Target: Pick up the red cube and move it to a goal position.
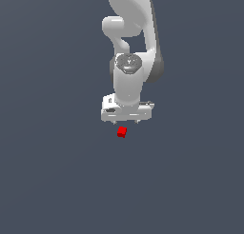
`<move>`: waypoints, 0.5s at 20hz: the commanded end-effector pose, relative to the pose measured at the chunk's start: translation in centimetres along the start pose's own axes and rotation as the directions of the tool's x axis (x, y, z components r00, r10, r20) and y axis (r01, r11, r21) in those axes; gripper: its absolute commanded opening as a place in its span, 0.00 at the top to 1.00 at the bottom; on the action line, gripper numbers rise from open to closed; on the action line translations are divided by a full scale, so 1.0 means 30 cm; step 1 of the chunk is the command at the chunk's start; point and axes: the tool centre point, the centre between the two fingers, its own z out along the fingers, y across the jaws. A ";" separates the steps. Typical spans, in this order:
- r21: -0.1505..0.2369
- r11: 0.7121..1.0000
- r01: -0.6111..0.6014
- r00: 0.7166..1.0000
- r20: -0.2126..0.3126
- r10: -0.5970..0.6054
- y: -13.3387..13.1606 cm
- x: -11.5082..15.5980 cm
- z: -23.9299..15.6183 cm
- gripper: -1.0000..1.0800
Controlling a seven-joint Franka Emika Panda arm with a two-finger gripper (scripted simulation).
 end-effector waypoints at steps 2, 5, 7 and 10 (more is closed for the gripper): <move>0.000 1.000 -0.001 1.000 0.000 0.001 0.000 0.000 0.001 0.04; 0.000 1.000 -0.010 1.000 -0.001 0.010 0.002 -0.003 0.014 0.04; 0.000 1.000 -0.022 1.000 -0.001 0.022 0.005 -0.006 0.032 0.04; 0.001 0.999 -0.051 0.999 -0.003 0.051 0.011 -0.014 0.072 0.04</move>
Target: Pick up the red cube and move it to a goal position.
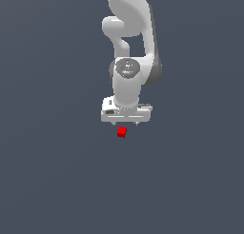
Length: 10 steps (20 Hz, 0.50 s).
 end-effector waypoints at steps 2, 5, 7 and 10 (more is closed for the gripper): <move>0.000 0.999 -0.039 0.999 -0.002 0.039 0.009 -0.012 0.057 0.04; 0.001 0.996 -0.087 0.996 -0.005 0.087 0.019 -0.024 0.126 0.04; 0.001 0.992 -0.124 0.992 -0.007 0.124 0.026 -0.035 0.181 0.04; 0.003 0.985 -0.175 0.985 -0.010 0.175 0.035 -0.047 0.254 0.04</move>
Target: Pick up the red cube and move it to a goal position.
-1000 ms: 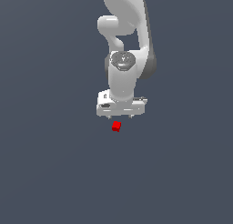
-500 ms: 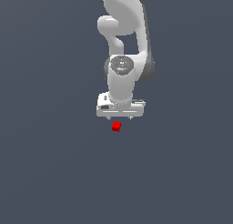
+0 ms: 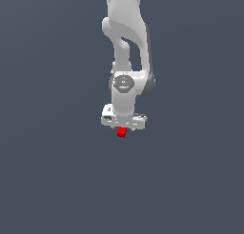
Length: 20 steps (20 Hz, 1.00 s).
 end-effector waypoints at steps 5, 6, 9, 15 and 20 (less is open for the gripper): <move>0.002 0.996 -0.086 0.996 -0.006 0.086 0.017 -0.020 0.125 0.04; 0.002 0.996 -0.095 0.995 -0.007 0.095 0.018 -0.022 0.137 0.04; 0.003 0.994 -0.111 0.994 -0.008 0.111 0.020 -0.024 0.163 0.04; 0.004 0.993 -0.117 0.993 -0.008 0.117 0.021 -0.024 0.171 1.00; 0.004 0.993 -0.117 0.993 -0.008 0.117 0.021 -0.024 0.171 1.00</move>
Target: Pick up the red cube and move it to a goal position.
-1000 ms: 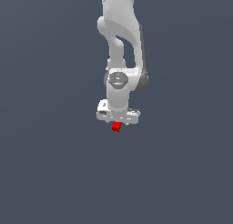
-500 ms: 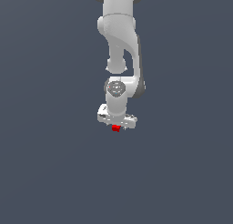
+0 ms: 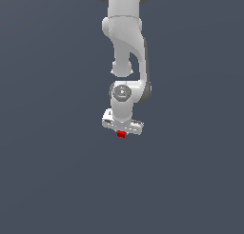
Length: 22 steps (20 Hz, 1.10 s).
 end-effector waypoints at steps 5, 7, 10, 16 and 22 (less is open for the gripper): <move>0.000 1.000 0.000 1.000 0.000 0.000 0.000 -0.001 -0.003 1.00; 0.000 1.000 0.000 1.000 0.000 0.000 -0.002 -0.002 -0.013 1.00; 0.000 1.000 0.000 1.000 0.000 0.000 -0.005 -0.006 -0.041 1.00; 0.000 1.000 0.000 1.000 0.000 0.000 -0.018 -0.021 -0.145 1.00; 0.000 1.000 0.000 1.000 0.000 0.000 -0.038 -0.044 -0.317 1.00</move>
